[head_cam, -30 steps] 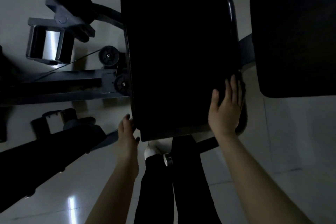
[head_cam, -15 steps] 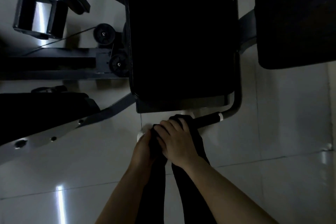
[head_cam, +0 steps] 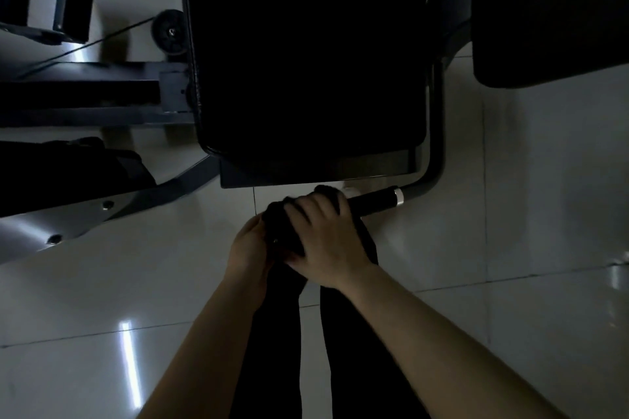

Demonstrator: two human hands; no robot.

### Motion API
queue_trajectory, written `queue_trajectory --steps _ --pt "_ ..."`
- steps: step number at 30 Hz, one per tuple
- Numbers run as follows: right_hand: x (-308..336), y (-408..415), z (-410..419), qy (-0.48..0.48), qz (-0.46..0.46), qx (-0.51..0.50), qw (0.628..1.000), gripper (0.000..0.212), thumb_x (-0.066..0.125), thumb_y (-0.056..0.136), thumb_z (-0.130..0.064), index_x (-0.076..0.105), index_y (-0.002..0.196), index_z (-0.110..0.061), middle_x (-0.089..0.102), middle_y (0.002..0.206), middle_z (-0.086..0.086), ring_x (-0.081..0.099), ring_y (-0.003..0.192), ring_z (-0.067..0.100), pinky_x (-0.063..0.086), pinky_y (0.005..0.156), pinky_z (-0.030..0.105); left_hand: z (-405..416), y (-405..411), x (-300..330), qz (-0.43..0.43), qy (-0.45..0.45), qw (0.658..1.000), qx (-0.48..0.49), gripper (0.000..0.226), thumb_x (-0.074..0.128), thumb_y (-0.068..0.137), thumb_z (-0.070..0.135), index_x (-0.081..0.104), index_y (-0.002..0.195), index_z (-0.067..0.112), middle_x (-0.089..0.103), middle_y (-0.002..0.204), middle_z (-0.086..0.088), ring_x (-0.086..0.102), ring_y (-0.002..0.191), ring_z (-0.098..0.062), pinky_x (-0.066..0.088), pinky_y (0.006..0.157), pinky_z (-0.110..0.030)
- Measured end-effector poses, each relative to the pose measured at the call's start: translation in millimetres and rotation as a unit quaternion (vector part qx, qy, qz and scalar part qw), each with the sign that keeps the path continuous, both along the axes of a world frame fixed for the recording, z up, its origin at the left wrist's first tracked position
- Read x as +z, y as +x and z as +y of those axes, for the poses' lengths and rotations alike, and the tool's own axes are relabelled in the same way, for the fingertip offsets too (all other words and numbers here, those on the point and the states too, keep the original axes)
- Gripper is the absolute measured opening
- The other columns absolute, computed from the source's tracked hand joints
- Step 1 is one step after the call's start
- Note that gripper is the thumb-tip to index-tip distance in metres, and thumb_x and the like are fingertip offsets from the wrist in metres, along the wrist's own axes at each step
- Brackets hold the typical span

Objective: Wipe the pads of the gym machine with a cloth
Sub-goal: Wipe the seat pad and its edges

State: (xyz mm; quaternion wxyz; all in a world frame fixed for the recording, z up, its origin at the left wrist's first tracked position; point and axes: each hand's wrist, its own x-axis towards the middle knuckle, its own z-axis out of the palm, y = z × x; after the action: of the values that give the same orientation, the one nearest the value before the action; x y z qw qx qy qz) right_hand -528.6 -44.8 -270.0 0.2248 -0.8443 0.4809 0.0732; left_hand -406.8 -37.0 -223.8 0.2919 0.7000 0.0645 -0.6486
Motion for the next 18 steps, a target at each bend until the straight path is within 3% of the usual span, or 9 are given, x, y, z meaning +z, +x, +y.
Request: queue_trajectory --steps 5,8,10,11,14,18 --pt "-12 -6 -19 -0.049 -0.043 0.016 0.998 0.045 0.038 0.080 -0.043 0.067 0.098 -0.013 0.069 0.093 0.002 0.064 0.086 0.023 0.045 0.078 0.036 0 8 -5 0.034 0.006 0.999 -0.003 0.022 0.040 0.099 0.009 0.059 0.108 0.013 0.067 0.100 -0.004 0.064 0.092 -0.016 0.048 0.074 -0.025" --pt "-18 -38 -28 -0.090 -0.046 0.040 0.994 0.031 0.062 0.073 -0.033 0.065 0.091 -0.008 0.068 0.088 0.007 0.065 0.081 0.026 0.048 0.073 0.033 0 11 -6 0.026 0.000 0.998 -0.056 0.019 0.047 0.095 0.004 0.059 0.107 0.011 0.065 0.105 -0.006 0.063 0.094 -0.015 0.049 0.078 -0.023" --pt "-21 -64 -34 -0.080 -0.038 0.049 0.995 0.038 0.079 0.062 -0.023 0.063 0.092 -0.005 0.068 0.088 0.011 0.066 0.079 0.029 0.052 0.071 0.035 0 11 -7 0.004 -0.003 0.996 -0.086 0.017 0.051 0.093 0.004 0.059 0.106 0.012 0.063 0.109 -0.007 0.062 0.095 -0.015 0.050 0.080 -0.022" --pt "-22 -78 -38 -0.076 -0.035 0.059 0.995 0.041 0.079 0.063 -0.021 0.061 0.095 -0.004 0.068 0.090 0.012 0.066 0.080 0.029 0.053 0.071 0.036 0 11 -8 -0.006 -0.005 0.995 -0.101 0.018 0.053 0.093 0.005 0.059 0.109 0.010 0.063 0.111 -0.007 0.062 0.096 -0.015 0.050 0.081 -0.021" --pt "-26 -101 -41 -0.097 -0.018 0.079 0.992 0.032 0.054 0.077 -0.024 0.053 0.104 -0.007 0.067 0.096 0.011 0.064 0.085 0.029 0.049 0.078 0.037 1 13 -11 -0.022 -0.012 0.992 -0.124 0.026 0.055 0.093 0.009 0.056 0.119 0.006 0.063 0.115 -0.009 0.063 0.100 -0.017 0.050 0.081 -0.021" --pt "-16 -75 -20 -0.081 0.019 -0.093 0.992 0.029 0.048 0.079 -0.024 0.058 0.098 -0.005 0.066 0.093 0.012 0.063 0.089 0.031 0.042 0.088 0.040 2 14 -12 -0.013 -0.003 0.993 -0.114 0.029 0.051 0.094 0.009 0.055 0.122 0.000 0.062 0.120 -0.014 0.061 0.109 -0.023 0.051 0.086 -0.024"
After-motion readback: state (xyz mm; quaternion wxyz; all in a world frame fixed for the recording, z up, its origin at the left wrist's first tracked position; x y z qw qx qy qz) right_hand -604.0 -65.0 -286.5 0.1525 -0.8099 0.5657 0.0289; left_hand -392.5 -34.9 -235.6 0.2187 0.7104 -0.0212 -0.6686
